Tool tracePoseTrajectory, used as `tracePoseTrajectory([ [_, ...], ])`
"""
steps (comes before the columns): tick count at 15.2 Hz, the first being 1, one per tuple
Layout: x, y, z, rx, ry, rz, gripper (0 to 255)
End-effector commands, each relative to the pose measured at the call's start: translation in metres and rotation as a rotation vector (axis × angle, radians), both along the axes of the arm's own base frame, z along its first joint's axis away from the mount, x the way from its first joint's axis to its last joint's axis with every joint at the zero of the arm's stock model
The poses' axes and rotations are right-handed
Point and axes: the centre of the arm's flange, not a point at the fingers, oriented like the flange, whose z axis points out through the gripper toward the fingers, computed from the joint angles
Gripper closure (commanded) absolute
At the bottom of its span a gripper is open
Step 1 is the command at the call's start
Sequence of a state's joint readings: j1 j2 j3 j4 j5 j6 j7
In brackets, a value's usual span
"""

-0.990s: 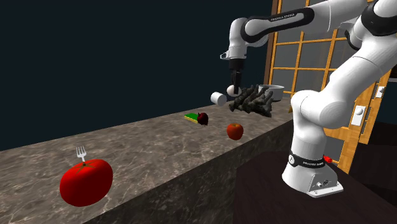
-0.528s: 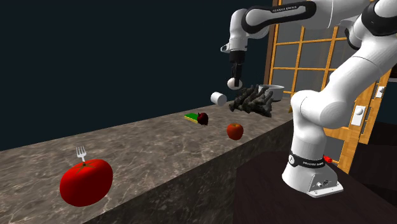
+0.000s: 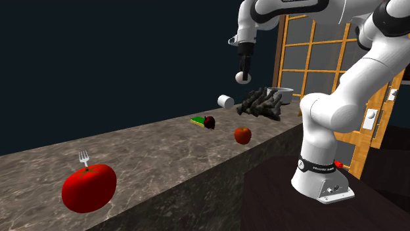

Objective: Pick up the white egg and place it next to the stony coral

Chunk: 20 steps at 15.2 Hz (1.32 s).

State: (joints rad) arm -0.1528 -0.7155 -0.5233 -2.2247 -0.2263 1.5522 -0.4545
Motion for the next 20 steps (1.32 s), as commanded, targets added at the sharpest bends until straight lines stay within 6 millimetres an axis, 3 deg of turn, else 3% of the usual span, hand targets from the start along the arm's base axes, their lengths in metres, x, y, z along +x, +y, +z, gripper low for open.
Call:
tracePoseTrajectory([
  [1, 0.001, -0.001, 0.012, 0.000, 0.000, 0.000, 255],
  [4, 0.001, -0.001, 0.027, 0.000, 0.000, 0.000, 255],
  [9, -0.029, -0.059, 0.028, 0.000, 0.000, 0.000, 255],
  [20, -0.029, -0.059, -0.030, 0.000, 0.000, 0.000, 255],
])
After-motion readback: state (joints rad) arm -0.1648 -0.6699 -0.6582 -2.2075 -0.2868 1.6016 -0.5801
